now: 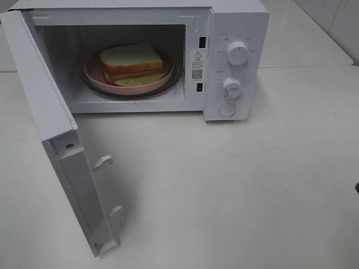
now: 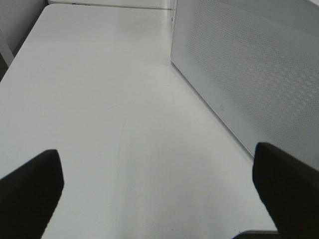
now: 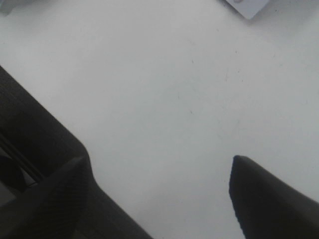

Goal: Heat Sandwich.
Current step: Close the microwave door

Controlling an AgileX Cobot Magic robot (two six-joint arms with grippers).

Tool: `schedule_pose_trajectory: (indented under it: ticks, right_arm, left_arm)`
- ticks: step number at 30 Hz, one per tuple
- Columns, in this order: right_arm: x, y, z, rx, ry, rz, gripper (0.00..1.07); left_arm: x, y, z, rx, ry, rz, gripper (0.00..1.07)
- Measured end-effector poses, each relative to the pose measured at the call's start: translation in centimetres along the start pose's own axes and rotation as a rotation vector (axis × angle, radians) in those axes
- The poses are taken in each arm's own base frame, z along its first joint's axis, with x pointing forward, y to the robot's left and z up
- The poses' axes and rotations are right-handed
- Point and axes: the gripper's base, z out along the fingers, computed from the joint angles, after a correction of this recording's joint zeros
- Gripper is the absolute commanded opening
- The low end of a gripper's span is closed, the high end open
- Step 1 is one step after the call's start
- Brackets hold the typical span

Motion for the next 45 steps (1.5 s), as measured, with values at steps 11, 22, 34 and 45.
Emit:
schedule_pose_trajectory:
  ticks: [11, 22, 34, 45]
  right_arm:
    - [4.0, 0.0, -3.3, 0.020, -0.045, 0.093, 0.76]
    - [8.6, 0.2, -4.0, 0.191, -0.189, 0.298, 0.76]
    - [11.1, 1.4, -4.3, 0.362, -0.299, 0.533, 0.76]
    - [11.4, 2.2, -4.2, 0.399, -0.405, 0.645, 0.76]
  left_arm:
    - [0.0, 0.0, 0.0, 0.000, 0.000, 0.000, 0.98]
    - [0.0, 0.0, 0.0, 0.000, 0.000, 0.000, 0.98]
    - [0.0, 0.0, 0.0, 0.000, 0.000, 0.000, 0.98]
    - [0.0, 0.0, 0.0, 0.000, 0.000, 0.000, 0.98]
